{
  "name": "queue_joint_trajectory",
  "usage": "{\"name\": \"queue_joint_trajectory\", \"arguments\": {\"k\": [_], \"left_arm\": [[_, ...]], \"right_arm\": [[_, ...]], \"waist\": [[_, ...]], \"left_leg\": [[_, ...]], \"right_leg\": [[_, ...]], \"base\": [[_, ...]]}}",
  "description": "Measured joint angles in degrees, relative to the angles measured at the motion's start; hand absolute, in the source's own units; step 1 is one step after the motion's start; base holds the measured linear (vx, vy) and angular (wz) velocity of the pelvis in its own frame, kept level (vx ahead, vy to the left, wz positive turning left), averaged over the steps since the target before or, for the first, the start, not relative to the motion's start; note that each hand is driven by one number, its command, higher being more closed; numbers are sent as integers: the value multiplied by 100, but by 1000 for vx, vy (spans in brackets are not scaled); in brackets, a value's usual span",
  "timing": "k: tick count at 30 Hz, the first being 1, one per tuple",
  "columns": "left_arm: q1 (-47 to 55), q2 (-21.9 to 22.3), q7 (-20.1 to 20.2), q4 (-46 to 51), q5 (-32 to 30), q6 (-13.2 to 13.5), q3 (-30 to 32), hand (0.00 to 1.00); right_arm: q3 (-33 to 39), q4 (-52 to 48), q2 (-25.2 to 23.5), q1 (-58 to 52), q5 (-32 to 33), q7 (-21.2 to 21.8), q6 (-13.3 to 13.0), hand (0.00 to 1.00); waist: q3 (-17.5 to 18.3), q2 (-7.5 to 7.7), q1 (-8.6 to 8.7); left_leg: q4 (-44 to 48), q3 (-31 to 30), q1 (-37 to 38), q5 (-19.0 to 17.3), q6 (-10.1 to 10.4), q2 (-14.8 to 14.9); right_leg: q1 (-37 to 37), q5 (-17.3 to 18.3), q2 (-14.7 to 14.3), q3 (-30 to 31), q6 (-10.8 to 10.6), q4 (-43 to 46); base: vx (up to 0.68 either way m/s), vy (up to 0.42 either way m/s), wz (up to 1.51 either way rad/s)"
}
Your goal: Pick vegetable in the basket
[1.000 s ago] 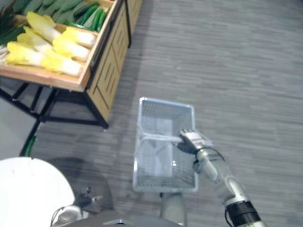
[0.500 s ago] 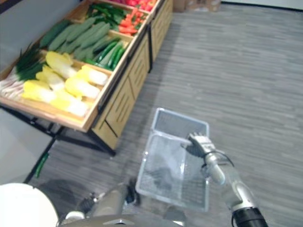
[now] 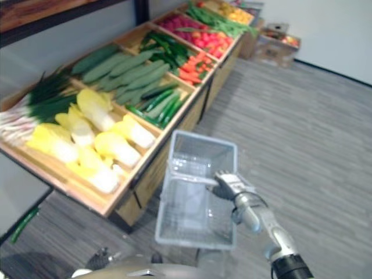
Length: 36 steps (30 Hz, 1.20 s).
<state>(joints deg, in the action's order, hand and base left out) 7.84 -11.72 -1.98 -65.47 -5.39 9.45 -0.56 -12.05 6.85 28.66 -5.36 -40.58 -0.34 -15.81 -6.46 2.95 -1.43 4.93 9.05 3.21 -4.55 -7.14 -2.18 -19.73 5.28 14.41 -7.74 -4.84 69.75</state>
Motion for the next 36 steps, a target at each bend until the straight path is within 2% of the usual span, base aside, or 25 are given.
{"name": "queue_joint_trajectory", "arguments": {"k": [1,2,3,4,5,7,9,10,11,12,13,14,15,16,17,18,19,20,21,22,23,25,27,29,36], "left_arm": [[-101,34,0,-4,16,1,60,0],[-135,37,2,-8,21,1,88,0],[-178,30,-2,-12,24,2,117,0],[-178,36,-3,-2,29,1,209,0],[-170,36,-3,0,34,1,260,0],[-79,-14,-23,-3,67,-2,340,0],[-53,-66,-26,-7,68,-2,339,0],[-41,-105,-25,-18,70,-1,337,0],[31,-147,-23,-25,75,-1,338,0],[41,-230,-23,-75,76,-8,422,0],[-16,-21,-35,-130,95,-11,524,0],[-21,155,-24,-168,176,3,600,0],[-25,200,-22,-176,235,1,628,0],[33,267,-25,-170,311,3,797,0],[58,279,-22,-168,340,4,922,0],[56,276,-22,-164,435,3,967,0],[41,272,-25,-160,554,-1,1006,0],[16,245,-16,-147,656,-4,1038,0],[15,253,-21,-143,669,-7,1052,0],[28,282,-19,-144,673,-20,1044,0],[32,306,-19,-142,673,-21,1044,0],[105,397,-23,-107,648,-21,1052,0],[204,497,-22,-104,625,-25,1176,0],[254,511,-22,-105,603,-48,1233,0],[265,445,-30,-53,301,-80,1526,0]], "right_arm": [[60,-27,2,-62,6,2,9,100],[64,-23,1,-65,5,6,27,100],[127,-18,5,-62,3,18,68,100],[232,61,11,-65,3,32,75,100],[286,97,15,-68,3,35,79,100],[379,133,-4,-76,13,37,101,100],[508,133,5,-110,14,36,88,100],[580,130,5,-191,13,36,82,100],[613,109,2,-282,14,36,73,100],[691,68,14,-418,14,35,56,100],[883,93,28,-467,7,39,98,100],[1055,64,97,-514,-4,36,136,100],[1100,50,145,-499,-3,34,150,100],[1137,12,263,-499,-2,25,151,100],[1224,-64,313,-497,4,7,172,100],[1264,-88,312,-497,4,2,180,100],[1311,-126,309,-523,12,-20,181,100],[1414,-160,291,-606,41,-52,180,100],[1438,-148,287,-630,65,-58,182,100],[1441,-148,281,-703,69,-102,181,100],[1438,-145,276,-728,71,-122,181,100],[1436,-98,207,-746,78,-127,169,100],[1496,144,56,-846,118,-125,130,100],[1797,275,-163,-1012,148,-139,133,100],[2960,1138,-188,-1353,309,-159,141,100]], "waist": [[24,39,5],[0,1,6],[20,32,-2],[4,-3,-21],[-7,-16,-27],[36,69,-66],[44,97,-74],[67,135,-76],[138,265,-90],[225,427,-86],[270,164,-104],[345,-10,-81],[366,-88,-88],[374,-95,-105],[400,-148,-93],[380,-114,-73],[336,-33,8],[301,47,54],[286,45,45],[285,44,63],[280,-5,81],[270,-248,115],[263,-384,115],[274,-402,135],[328,-476,286]], "left_leg": [[7,-310,24,0,0,24],[10,-467,31,-2,3,39],[10,-748,35,-18,30,95],[22,-1005,32,-69,120,169],[38,-1139,34,-131,225,220],[162,-1639,-74,-377,603,366],[379,-1982,-255,-578,850,507],[542,-2285,-421,-728,1070,615],[590,-2502,-528,-815,1230,667],[600,-2817,-655,-929,1464,722],[594,-3073,-783,-867,1615,1054],[468,-3101,-915,-482,1715,1318],[332,-3116,-931,-239,1804,1418],[87,-3162,-979,174,1914,1618],[-65,-3093,-1090,579,1888,1757],[-122,-2964,-1147,823,1808,1788],[-277,-2396,-1269,1365,1554,1790],[-192,-1407,-1340,1463,1344,1792],[-55,-865,-1331,1397,1272,1778],[-8,-28,-1262,1257,1259,1735],[-105,165,-1198,1220,1296,1701],[-595,309,-948,1162,1376,1648],[-832,321,-827,1092,1471,1694],[-851,326,-821,1054,1515,1655],[-893,413,-775,984,1425,1347]], "right_leg": [[-84,75,-5,56,109,-560],[-97,98,-13,108,137,-884],[-60,126,-37,252,170,-1664],[89,115,-88,502,176,-2611],[184,101,-118,676,169,-3083],[364,56,-69,1320,119,-4448],[451,32,-68,1508,73,-4930],[570,-29,-106,1613,-38,-5212],[705,-94,-126,1625,-166,-5405],[908,175,-68,1367,-832,-5642],[953,235,-321,871,-648,-5563],[903,352,-525,505,-481,-5389],[889,395,-586,359,-411,-5271],[881,458,-734,94,-301,-5119],[880,537,-795,-188,-158,-5043],[884,573,-809,-314,-93,-5037],[915,600,-765,-604,36,-5083],[966,564,-732,-829,176,-5200],[999,525,-733,-882,233,-5267],[1026,471,-740,-998,272,-5365],[1038,449,-759,-1055,277,-5403],[1028,412,-931,-1105,304,-5524],[1023,370,-1034,-1105,277,-5594],[1061,324,-1019,-1097,230,-5662],[1283,62,-760,-1020,60,-6023]], "base": [[300,-172,116],[269,-204,126],[240,-235,123],[229,-251,119],[212,-288,108],[197,-371,94],[147,-513,92],[95,-593,117],[42,-683,143],[19,-737,137],[42,-814,158],[74,-620,122],[72,-561,122],[77,-543,101],[44,-514,99],[16,-458,108],[-51,-460,103],[-57,-425,92],[-61,-317,69],[-36,-135,47],[-62,-104,50],[-67,-20,15],[-95,40,-5],[-72,79,5],[24,114,6]]}}
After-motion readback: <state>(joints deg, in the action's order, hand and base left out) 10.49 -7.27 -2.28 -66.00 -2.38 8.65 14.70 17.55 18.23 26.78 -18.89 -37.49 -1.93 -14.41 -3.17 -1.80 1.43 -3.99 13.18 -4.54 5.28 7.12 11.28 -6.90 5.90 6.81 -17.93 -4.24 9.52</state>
